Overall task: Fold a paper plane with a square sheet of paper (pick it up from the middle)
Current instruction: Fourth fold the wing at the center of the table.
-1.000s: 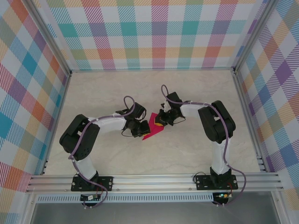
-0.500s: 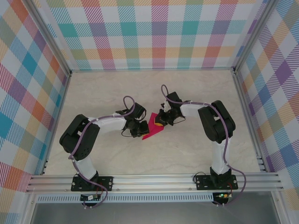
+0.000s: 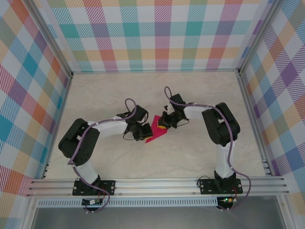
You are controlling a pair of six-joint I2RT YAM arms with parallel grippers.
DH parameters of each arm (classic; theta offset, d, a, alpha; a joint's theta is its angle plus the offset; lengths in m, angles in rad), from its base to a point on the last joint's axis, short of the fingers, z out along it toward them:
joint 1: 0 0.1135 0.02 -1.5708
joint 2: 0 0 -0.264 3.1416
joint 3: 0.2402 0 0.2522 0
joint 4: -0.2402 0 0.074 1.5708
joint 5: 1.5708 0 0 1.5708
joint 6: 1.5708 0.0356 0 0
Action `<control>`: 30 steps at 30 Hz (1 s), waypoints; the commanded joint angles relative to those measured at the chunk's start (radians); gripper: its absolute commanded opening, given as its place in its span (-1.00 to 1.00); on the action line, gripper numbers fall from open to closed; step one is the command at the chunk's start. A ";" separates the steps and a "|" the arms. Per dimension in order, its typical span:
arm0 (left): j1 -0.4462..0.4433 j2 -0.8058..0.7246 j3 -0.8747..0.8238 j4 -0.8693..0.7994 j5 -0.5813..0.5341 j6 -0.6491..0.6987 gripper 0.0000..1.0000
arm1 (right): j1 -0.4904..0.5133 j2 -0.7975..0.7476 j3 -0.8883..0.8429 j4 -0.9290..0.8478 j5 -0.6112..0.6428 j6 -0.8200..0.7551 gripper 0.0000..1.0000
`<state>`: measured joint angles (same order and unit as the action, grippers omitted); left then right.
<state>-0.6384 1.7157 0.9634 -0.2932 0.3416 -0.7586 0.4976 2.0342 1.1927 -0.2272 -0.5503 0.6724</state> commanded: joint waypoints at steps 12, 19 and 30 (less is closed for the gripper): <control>-0.009 0.008 -0.038 -0.044 -0.002 -0.002 -0.72 | 0.004 0.080 -0.019 -0.100 0.116 -0.015 -0.92; -0.009 0.017 -0.033 -0.074 -0.043 0.011 -0.72 | 0.004 0.085 -0.010 -0.117 0.133 -0.011 -0.92; -0.010 0.036 -0.028 -0.088 -0.050 0.024 -0.73 | 0.004 0.095 -0.005 -0.119 0.135 -0.002 -0.93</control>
<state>-0.6403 1.7309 0.9333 -0.3138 0.3199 -0.7490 0.4976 2.0453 1.2137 -0.2565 -0.5518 0.6727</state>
